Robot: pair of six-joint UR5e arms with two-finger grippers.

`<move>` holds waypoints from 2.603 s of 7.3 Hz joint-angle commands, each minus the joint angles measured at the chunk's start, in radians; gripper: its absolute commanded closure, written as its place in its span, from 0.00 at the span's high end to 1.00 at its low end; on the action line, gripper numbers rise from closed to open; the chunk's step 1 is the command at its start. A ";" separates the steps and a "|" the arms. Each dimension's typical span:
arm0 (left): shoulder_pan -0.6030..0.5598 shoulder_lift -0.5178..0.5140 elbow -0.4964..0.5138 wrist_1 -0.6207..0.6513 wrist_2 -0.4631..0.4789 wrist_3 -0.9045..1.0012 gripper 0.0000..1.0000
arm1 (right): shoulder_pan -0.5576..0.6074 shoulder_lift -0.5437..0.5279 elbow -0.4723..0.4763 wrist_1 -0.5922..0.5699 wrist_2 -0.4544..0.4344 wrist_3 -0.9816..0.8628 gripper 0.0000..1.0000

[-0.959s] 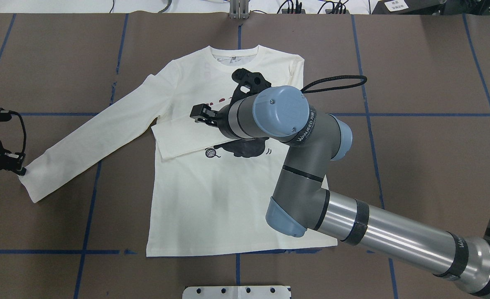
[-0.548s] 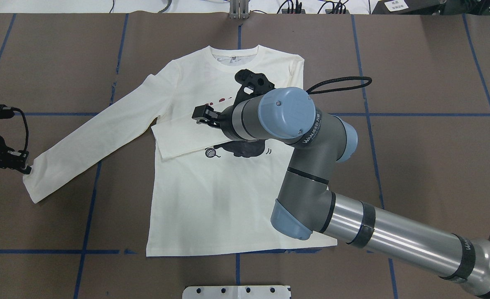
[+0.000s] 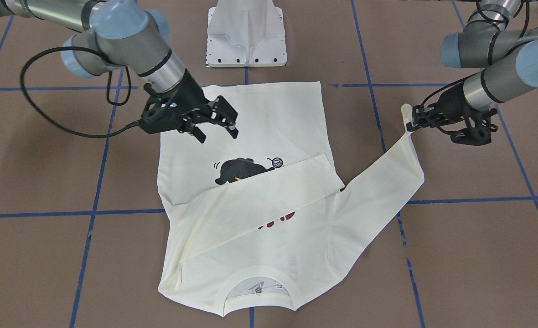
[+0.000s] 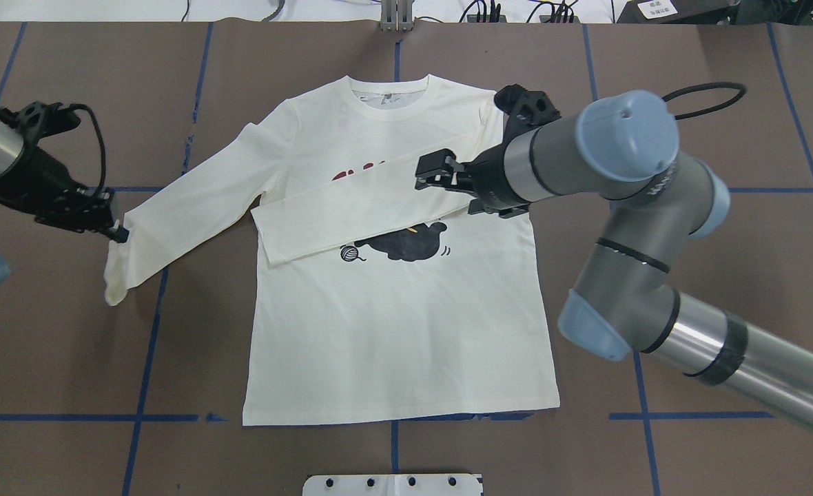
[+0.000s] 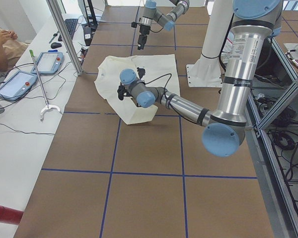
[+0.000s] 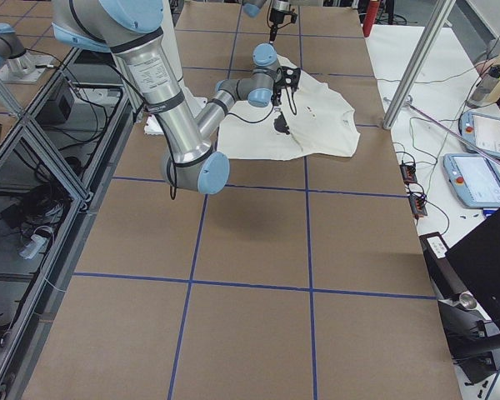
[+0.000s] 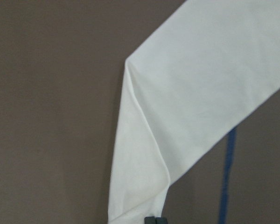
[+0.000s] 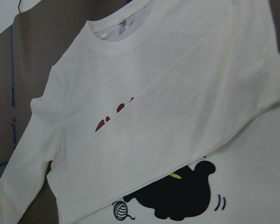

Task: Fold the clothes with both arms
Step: 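Release the folded sleeve with the right gripper while the left gripper grasps the other cuff, then fold the held sleeve across the chest with the left gripper while the right gripper withdraws, then release the sleeve with the left gripper and move both grippers to the hem corners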

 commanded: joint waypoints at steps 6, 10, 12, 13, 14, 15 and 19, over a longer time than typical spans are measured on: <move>0.484 -0.904 0.700 -0.308 0.666 -0.607 0.03 | 0.455 -0.311 0.071 0.004 0.471 -0.437 1.00; 0.373 -0.655 0.442 -0.343 0.574 -0.616 0.84 | 0.388 -0.305 0.077 0.006 0.428 -0.411 1.00; 0.267 -0.387 0.169 -0.320 0.469 -0.542 0.84 | 0.170 -0.304 0.149 0.003 0.229 -0.179 1.00; 0.248 -0.297 0.057 -0.252 0.470 -0.470 0.84 | 0.003 -0.314 0.201 -0.011 0.035 -0.043 0.99; 0.247 -0.232 -0.018 -0.219 0.469 -0.417 0.84 | -0.134 -0.307 0.223 -0.069 -0.106 0.088 0.98; 0.242 -0.201 -0.034 -0.216 0.463 -0.412 0.84 | -0.296 -0.307 0.285 -0.161 -0.289 0.192 0.97; 0.242 -0.172 -0.034 -0.222 0.469 -0.417 0.84 | -0.649 -0.315 0.314 -0.436 -0.682 0.476 0.85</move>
